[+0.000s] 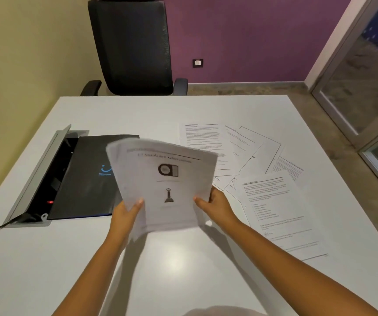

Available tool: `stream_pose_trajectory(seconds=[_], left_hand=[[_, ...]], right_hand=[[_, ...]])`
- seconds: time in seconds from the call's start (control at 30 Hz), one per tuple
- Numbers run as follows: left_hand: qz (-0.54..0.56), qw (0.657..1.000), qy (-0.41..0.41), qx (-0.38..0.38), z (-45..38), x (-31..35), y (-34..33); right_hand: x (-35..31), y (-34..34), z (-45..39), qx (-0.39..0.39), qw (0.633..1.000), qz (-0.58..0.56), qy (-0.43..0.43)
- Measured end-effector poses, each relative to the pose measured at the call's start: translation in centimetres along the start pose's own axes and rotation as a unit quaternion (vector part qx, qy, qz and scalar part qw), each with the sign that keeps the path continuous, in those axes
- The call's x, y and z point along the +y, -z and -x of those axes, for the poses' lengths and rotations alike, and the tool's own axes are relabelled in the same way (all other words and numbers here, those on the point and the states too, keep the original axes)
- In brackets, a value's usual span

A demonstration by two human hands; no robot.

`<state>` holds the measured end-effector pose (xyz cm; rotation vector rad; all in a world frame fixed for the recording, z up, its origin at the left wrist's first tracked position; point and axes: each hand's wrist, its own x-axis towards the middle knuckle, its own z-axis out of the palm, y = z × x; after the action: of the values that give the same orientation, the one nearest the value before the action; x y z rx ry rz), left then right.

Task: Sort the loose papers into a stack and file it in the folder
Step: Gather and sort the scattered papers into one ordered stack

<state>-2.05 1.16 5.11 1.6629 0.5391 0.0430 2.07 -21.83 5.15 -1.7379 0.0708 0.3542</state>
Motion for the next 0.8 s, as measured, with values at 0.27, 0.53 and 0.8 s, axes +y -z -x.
stream_pose_trajectory(seconds=[0.27, 0.53, 0.8], left_hand=[[-0.14, 0.98, 0.128, 0.062, -0.6, -4.4, 3.5], [-0.121, 0.963, 0.24, 0.032, -0.1, -6.9, 4.4], [-0.124, 0.964, 0.235, -0.009, -0.8, -6.1, 2.5]], right_hand=[[5.1, 1.2, -0.6, -0.046, 0.966, 0.247, -0.062], [8.8, -0.8, -0.4, -0.177, 0.787, 0.583, 0.094], [8.6, 5.5, 0.2, -0.046, 0.762, 0.642, 0.068]])
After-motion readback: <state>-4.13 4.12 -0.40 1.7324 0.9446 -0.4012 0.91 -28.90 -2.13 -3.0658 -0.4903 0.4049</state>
